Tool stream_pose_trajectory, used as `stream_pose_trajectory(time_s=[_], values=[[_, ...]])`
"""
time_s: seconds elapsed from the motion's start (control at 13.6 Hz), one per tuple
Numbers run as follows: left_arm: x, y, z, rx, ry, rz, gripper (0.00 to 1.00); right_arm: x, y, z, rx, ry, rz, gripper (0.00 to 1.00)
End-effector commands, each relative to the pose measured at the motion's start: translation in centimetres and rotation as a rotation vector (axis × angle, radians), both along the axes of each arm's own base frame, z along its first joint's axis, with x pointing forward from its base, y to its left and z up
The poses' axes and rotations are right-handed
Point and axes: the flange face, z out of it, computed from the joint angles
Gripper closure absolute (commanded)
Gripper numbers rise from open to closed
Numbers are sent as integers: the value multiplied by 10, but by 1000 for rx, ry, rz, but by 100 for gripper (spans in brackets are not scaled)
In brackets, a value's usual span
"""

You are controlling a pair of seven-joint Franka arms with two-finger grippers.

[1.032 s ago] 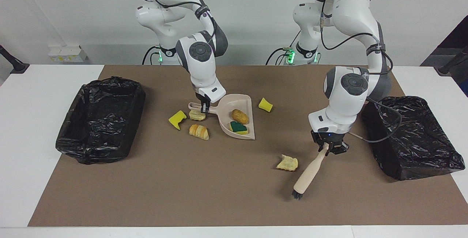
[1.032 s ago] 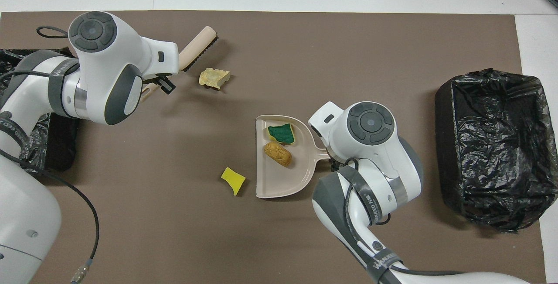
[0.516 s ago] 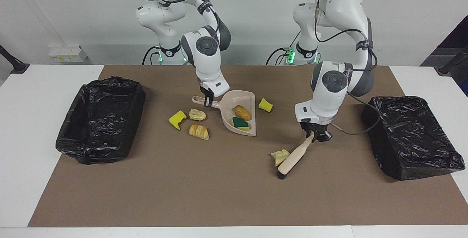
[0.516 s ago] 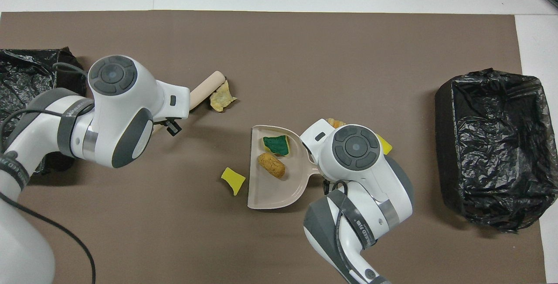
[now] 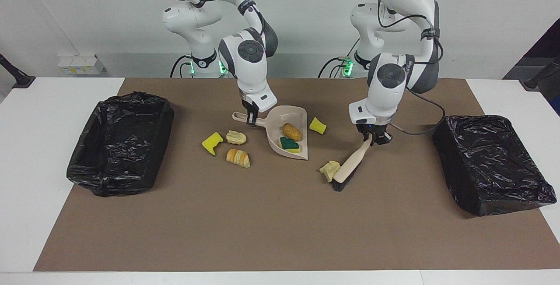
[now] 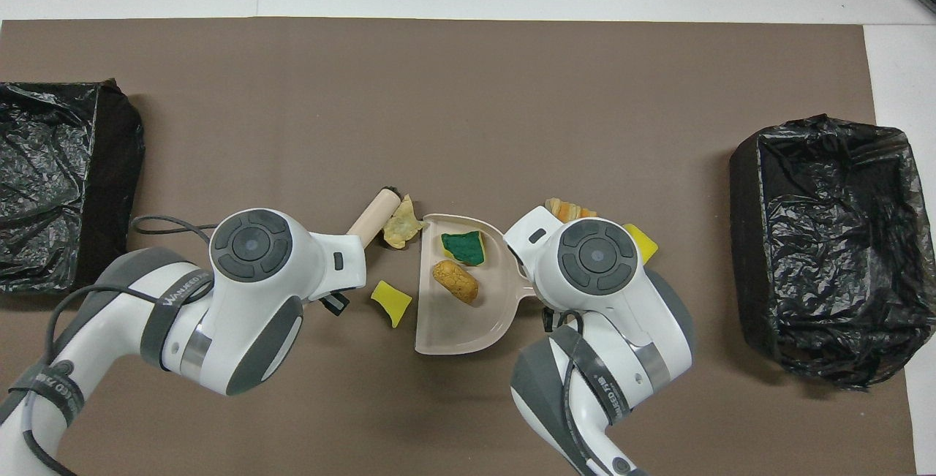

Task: Sweep and dump trash in bin
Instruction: 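Sweep the far crust and yellow sponge into the dustpan with the brush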

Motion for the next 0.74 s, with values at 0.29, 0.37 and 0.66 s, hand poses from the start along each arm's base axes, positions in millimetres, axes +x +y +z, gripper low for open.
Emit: stream_pose_trajectory(time_s=[0.29, 0.37, 0.66], values=[[-80, -65, 58, -13, 37, 60, 100, -5, -10, 0, 2, -13, 5, 100], [-92, -67, 71, -17, 51, 71, 100, -5, -10, 0, 2, -13, 5, 100], [-105, -60, 107, 14, 44, 257, 100, -4, -9, 0, 6, -19, 7, 100]])
